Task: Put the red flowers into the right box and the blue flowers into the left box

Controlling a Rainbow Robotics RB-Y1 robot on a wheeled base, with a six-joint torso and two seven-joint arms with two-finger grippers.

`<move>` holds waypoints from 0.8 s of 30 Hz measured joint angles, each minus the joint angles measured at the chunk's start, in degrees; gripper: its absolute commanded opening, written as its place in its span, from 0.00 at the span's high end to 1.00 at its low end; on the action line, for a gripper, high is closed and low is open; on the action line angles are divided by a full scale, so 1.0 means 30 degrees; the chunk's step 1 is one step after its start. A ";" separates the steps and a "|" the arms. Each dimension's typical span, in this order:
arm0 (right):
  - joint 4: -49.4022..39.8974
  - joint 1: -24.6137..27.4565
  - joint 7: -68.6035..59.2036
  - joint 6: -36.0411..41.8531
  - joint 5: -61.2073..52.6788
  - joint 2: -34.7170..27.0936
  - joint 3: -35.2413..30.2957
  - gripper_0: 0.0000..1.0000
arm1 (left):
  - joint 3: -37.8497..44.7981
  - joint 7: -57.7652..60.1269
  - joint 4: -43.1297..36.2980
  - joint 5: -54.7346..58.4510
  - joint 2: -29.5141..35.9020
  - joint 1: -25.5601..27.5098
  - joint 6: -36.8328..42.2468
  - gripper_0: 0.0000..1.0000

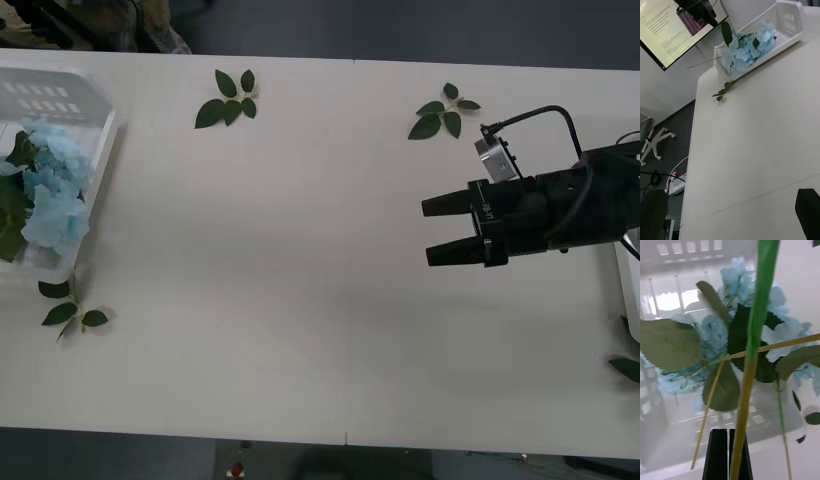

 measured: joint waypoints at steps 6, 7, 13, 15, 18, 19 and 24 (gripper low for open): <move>0.0000 -0.0148 0.0000 0.0368 -0.0011 0.0001 -0.0103 0.00 | 0.0002 0.0002 0.0587 -0.2994 -0.0912 -0.0029 -0.2202 1.00; 0.0000 -0.0205 0.0000 0.0386 -0.0016 0.0004 -0.0101 0.01 | 0.0002 0.0002 0.0766 -0.3340 -0.1172 -0.0029 -0.2579 1.00; -0.0049 -0.0738 0.0000 0.0966 -0.0028 0.0021 -0.0097 0.03 | 0.0002 0.0005 0.1932 -0.5267 -0.2532 -0.0029 -0.3725 0.99; -0.0166 -0.0866 0.0000 0.0970 -0.0024 0.0021 -0.0097 0.03 | 0.0002 0.0005 0.2341 -0.5270 -0.2753 -0.0029 -0.3737 0.98; -0.0397 -0.1067 0.0000 0.1502 0.0046 0.0021 -0.0100 0.03 | 0.0002 0.0007 0.2540 -0.5880 -0.2890 -0.0028 -0.3739 0.97; -0.0444 -0.1134 0.0000 0.1799 0.0146 0.0021 -0.0102 0.03 | 0.0002 0.0007 0.2540 -0.6248 -0.2890 -0.0028 -0.3745 0.93; -0.0468 -0.1225 0.0000 0.2680 0.0676 0.0021 -0.0424 0.03 | 0.0002 0.0016 0.2549 -0.6516 -0.2890 -0.0028 -0.4092 0.25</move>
